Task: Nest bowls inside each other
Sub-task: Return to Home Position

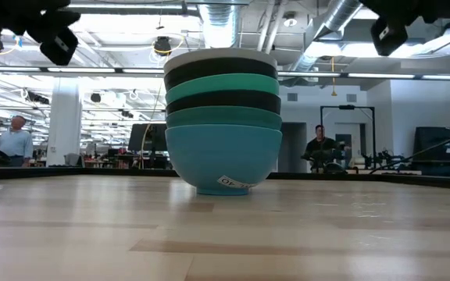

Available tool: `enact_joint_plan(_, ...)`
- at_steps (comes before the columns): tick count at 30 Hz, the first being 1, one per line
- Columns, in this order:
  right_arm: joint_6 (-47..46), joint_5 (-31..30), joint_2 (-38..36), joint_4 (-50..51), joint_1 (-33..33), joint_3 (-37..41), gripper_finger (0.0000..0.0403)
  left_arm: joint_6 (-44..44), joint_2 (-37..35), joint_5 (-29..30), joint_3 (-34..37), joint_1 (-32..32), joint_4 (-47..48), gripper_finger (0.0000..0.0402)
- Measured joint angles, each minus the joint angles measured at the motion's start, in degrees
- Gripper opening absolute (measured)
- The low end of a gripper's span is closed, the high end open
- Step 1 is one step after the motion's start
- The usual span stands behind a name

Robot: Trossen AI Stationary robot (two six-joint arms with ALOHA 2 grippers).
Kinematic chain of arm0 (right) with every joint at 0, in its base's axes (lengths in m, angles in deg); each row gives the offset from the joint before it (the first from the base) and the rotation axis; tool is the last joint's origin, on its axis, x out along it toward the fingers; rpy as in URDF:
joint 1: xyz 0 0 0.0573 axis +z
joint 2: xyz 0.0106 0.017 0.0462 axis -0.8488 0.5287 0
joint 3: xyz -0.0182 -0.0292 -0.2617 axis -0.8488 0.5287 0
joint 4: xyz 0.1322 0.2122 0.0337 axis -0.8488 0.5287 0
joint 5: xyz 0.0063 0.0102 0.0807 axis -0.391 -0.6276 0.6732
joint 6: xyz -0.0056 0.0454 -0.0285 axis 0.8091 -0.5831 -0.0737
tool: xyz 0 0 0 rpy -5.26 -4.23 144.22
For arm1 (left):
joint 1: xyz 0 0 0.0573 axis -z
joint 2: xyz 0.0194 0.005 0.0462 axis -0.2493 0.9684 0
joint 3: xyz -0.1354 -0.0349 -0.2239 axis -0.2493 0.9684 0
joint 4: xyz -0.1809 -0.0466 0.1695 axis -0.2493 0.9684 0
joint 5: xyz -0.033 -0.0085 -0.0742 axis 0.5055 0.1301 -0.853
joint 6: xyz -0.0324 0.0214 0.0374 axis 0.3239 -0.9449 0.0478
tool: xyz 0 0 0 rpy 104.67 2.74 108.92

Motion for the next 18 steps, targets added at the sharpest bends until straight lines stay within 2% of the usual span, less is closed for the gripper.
enact_joint_plan(5,0.09,0.02,-0.02,2.54,0.0,0.29,0.017,-3.14,-0.09,1.8,3.46,0.0,0.41,0.0087)
enact_joint_plan(8,0.08,0.02,0.0,3.74,0.0,0.34,0.017,-2.03,-0.1,3.37,6.11,0.0,0.53,0.0087)
enact_joint_plan(18,2.0,0.02,-0.03,3.61,-0.04,0.98,0.017,-4.08,-0.1,4.6,9.32,0.0,-5.99,0.0087)
